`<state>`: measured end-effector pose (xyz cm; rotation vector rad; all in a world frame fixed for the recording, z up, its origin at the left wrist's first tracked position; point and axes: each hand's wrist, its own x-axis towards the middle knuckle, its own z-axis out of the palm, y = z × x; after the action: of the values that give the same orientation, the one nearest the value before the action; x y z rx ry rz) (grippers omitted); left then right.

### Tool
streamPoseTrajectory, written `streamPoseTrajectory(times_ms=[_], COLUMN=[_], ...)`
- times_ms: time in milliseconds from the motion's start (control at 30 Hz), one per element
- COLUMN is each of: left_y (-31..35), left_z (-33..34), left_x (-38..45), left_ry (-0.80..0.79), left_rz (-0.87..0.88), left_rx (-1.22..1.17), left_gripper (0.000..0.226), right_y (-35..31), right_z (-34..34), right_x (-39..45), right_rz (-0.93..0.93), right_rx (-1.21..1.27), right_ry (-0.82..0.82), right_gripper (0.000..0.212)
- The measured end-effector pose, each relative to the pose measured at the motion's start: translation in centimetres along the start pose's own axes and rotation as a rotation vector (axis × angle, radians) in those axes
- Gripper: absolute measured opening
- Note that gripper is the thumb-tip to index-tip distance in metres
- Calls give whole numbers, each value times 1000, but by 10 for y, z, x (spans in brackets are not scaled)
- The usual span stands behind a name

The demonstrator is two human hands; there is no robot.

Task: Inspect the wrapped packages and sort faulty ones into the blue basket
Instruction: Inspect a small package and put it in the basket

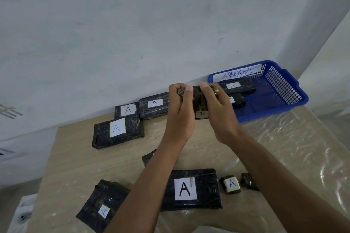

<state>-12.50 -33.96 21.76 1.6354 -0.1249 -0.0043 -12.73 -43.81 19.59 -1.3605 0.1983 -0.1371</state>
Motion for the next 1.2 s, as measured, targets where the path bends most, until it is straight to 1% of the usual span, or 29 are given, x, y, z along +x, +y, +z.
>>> streamPoseTrajectory(times_ms=[100,233,367,433,500,567,667,767,867,933,967,1000,1033,1067,1133,1200], left_y=[-2,-13,-28,-36,-45,-58,-79,-100,-126,-140,-147,-152,-158,-165,-181,-197], left_z=[15,43,75,93,111,127,149,164,173,178,181,182,183,184,183,182], left_x=[4,15,38,50,58,65,73,82,91,98,102,107,112,116,127,133], left_ry=[23,91,204,221,187,153,110,133,135,150,154,155,149,140,138,154], left_rz=[-23,-92,-316,-434,-506,-522,-492,-496,-433,-443,-479,-513,-534,-555,-590,-602], left_rx=[-12,-105,-342,-461,-506,-435,-277,-105,102,192,213,223,248,280,344,359], left_gripper=[11,10,17,29,42,44,36,31,33,30,26,16,18,28,34,37], right_y=[0,3,14,22,30,35,44,57,69,76,79,82,85,88,96,102], right_z=[-15,-42,-83,-101,-115,-130,-157,-187,-213,-227,-232,-237,-240,-242,-245,-244], right_x=[5,8,12,15,19,25,42,63,86,103,111,120,127,134,148,158], right_rz=[-22,-15,-8,2,7,22,29,32,86,132,157,182,205,223,258,283], right_rx=[-45,-56,54,103,177,216,181,33,-127,-264,-328,-375,-411,-445,-527,-607], right_ry=[-8,42,72,135,192,255,313,321,327,325,313,289,254,219,150,89], right_gripper=[35,30,25,31,34,34,33,33,39,39,35,28,24,25,31,31])
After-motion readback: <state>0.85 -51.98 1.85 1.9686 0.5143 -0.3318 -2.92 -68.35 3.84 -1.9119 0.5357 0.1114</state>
